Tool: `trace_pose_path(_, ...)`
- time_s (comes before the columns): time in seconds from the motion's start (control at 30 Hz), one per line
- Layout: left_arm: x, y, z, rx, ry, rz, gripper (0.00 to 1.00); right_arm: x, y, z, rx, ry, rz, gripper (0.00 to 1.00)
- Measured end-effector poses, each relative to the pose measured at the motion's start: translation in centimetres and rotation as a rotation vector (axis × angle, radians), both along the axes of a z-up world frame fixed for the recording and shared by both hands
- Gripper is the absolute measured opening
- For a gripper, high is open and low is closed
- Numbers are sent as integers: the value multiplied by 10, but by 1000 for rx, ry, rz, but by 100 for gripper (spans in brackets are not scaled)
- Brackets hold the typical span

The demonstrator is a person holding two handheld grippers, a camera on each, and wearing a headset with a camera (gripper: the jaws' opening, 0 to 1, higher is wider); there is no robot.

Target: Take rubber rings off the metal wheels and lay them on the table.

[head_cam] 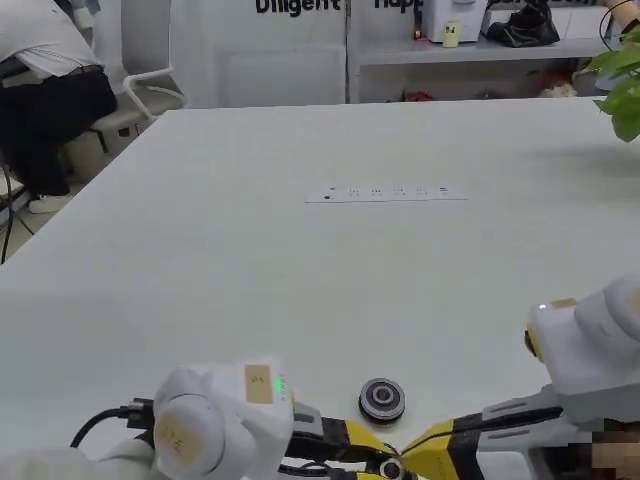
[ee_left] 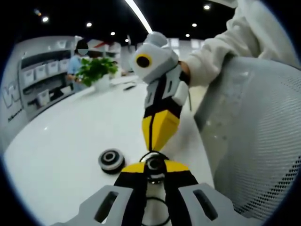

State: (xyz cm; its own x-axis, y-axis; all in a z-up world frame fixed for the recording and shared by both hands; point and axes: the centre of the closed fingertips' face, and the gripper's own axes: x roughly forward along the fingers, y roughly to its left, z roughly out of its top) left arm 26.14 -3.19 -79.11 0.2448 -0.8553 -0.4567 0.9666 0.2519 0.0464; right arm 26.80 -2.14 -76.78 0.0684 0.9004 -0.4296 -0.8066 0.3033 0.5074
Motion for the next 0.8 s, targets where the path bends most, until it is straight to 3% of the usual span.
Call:
trace_pose_path(0.03,0,0,0,-1,2,3,14,0,-3,-6,-45,-19,10,0)
trace_pose_path(0.07,0,0,0,-1,1,3,14,1,-2,-6,-42,-40,13,0)
trace_pose_path(0.13,0,0,0,-2,3,4,14,-2,-3,-7,-26,0,3,0)
trace_pose_path(0.37,0,-1,1,-8,16,14,14,1,-5,-11,-49,-9,-5,0)
trace_pose_path(0.43,0,-1,1,-12,37,23,14,2,-5,-12,-51,-7,-6,0)
trace_pose_path(0.7,-1,1,2,30,42,10,15,3,-7,-14,-63,-3,-14,0)
trace_pose_path(0.8,-4,3,7,33,27,-7,16,2,-7,-13,-59,2,-14,0)
